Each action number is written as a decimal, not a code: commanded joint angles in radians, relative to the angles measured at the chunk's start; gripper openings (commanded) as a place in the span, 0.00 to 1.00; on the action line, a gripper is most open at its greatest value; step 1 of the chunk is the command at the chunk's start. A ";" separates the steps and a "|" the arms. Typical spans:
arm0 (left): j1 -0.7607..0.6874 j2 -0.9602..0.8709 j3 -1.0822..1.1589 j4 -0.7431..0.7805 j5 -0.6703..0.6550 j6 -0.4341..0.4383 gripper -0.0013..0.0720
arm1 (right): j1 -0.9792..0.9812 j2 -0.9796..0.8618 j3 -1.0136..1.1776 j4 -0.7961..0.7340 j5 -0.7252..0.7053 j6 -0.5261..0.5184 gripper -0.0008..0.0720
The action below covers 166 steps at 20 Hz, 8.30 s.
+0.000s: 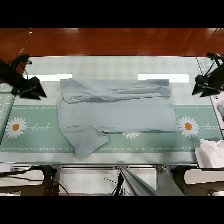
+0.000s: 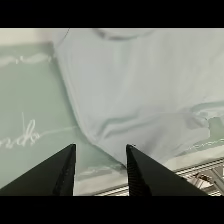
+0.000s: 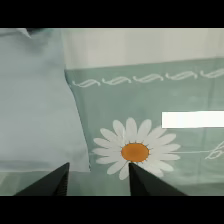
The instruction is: Fold the shirts.
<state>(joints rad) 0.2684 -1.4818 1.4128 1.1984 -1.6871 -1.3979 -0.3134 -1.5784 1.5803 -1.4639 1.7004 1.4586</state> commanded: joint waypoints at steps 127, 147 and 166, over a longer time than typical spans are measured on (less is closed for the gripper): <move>-0.583 -0.336 0.191 -0.546 0.420 0.063 0.05 | 0.205 0.331 -0.407 0.612 -0.642 -0.176 0.05; -0.959 -0.423 0.190 -0.509 0.780 -0.137 0.05 | 0.254 0.723 -0.407 0.481 -0.501 -0.018 0.05; -0.069 0.351 0.191 -0.121 0.532 -0.130 0.05 | 0.864 0.167 -0.407 0.555 -1.210 0.060 0.05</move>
<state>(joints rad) 0.1081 -1.2369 1.6035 1.0645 -1.1095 -1.5299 0.4274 -1.2610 1.1721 -0.9382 0.6559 1.4940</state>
